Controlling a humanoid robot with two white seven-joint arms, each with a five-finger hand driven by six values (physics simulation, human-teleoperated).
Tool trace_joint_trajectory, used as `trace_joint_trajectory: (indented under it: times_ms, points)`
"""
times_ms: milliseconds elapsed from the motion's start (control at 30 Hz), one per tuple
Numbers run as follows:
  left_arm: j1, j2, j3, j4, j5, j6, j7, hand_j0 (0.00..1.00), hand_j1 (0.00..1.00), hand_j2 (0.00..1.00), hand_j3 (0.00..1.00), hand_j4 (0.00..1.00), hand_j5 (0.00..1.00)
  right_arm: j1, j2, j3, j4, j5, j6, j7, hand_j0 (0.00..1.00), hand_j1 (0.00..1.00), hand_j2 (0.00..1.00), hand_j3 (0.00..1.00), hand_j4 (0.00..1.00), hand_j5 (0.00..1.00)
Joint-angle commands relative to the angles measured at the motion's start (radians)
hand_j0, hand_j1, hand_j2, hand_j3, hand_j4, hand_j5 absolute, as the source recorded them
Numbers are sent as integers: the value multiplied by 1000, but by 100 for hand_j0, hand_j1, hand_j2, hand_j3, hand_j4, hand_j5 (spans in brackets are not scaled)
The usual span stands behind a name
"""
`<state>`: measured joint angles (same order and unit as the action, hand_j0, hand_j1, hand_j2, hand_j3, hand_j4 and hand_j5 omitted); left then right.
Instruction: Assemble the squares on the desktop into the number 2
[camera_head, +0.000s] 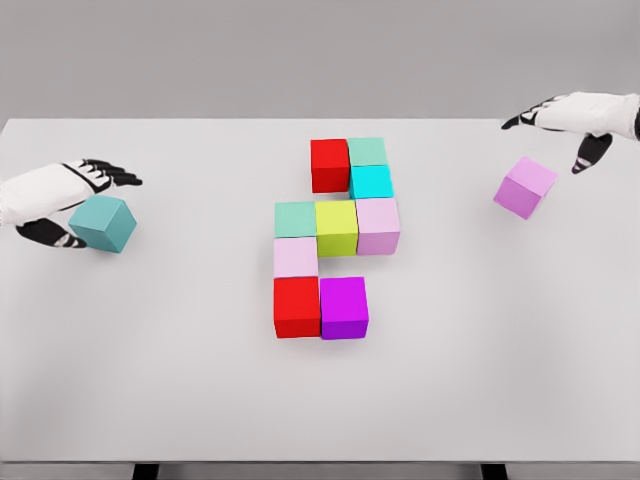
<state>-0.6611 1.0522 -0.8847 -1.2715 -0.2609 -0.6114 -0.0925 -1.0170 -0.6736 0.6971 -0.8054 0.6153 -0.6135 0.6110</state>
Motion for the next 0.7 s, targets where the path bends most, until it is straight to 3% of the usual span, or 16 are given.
trace_joint_trajectory:
  times_ms: [0,267,500,667]
  points:
    - [0,-18,-10,26,6,0,0,100,100,100,100,100,100,0,17,33,43,37,3,0,100,100,100,100,100,100]
    - [-2,-60,-11,60,-4,0,-6,100,100,100,100,100,100,2,58,51,52,64,3,0,100,100,100,100,100,100]
    - [-2,-75,-13,70,-6,0,-30,100,100,100,100,100,100,2,100,53,137,84,3,0,100,100,100,100,100,100]
    - [-2,-90,-14,81,-27,0,-32,100,100,100,100,100,100,3,109,51,146,109,3,0,99,99,99,99,99,99]
